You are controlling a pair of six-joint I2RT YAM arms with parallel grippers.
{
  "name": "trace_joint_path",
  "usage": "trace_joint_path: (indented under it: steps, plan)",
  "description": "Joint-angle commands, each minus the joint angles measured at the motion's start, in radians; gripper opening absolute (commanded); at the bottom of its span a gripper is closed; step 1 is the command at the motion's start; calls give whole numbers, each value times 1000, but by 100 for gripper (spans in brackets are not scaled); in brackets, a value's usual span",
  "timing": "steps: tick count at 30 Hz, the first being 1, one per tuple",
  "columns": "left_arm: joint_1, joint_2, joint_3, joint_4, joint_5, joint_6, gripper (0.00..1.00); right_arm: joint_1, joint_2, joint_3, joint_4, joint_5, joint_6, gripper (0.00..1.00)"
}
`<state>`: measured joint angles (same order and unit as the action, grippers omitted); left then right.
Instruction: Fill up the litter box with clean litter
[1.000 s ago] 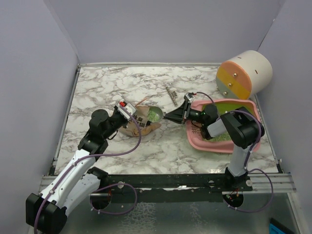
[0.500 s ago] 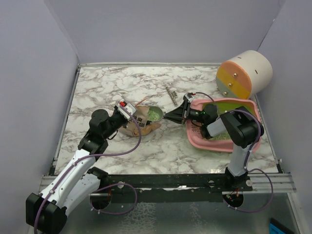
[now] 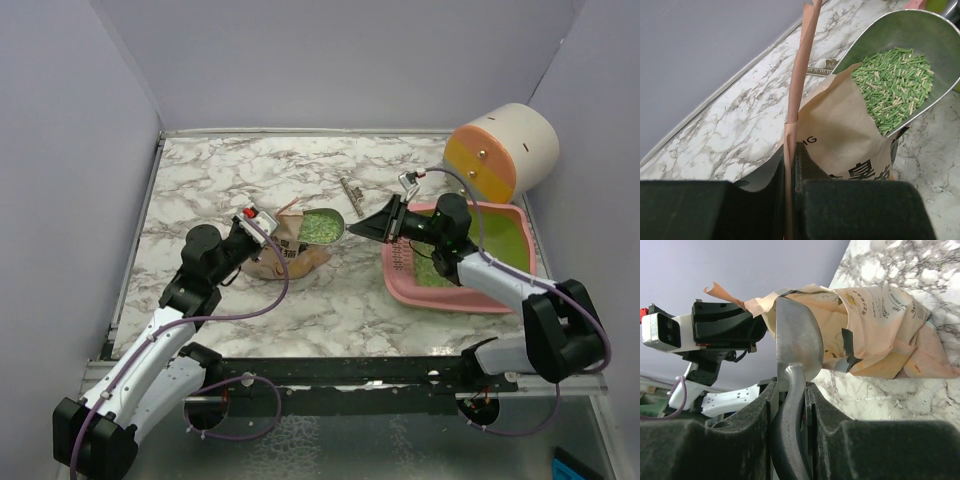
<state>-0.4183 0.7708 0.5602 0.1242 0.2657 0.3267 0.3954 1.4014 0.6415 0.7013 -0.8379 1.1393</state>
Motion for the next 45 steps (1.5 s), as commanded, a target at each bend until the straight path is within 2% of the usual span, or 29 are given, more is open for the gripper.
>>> trace_joint_path:
  steps: [1,12,21,27,30,32,34,36,45]
  plan:
    - [7,-16,5,25,-24,-16,0,-1,-144,39,-240,102,-144,1]
    - [7,-25,7,26,-5,-35,0,-21,-394,11,-576,304,-158,1]
    - [7,-26,12,28,15,-54,8,-25,-575,-51,-701,404,-93,1]
    - [7,-32,22,28,19,-75,17,-25,-731,-32,-886,529,-133,1]
    - [7,-49,24,40,11,-113,24,-24,-784,17,-996,585,-177,1]
    - [7,-63,26,51,10,-141,39,-24,-817,41,-1053,614,-191,1]
    - [7,-77,27,54,23,-162,46,-25,-848,62,-1105,643,-201,1]
    - [7,-90,30,56,29,-177,80,-24,-878,78,-1155,673,-205,1]
    - [7,-186,23,75,-98,-219,82,-24,-997,172,-1365,841,-200,1]
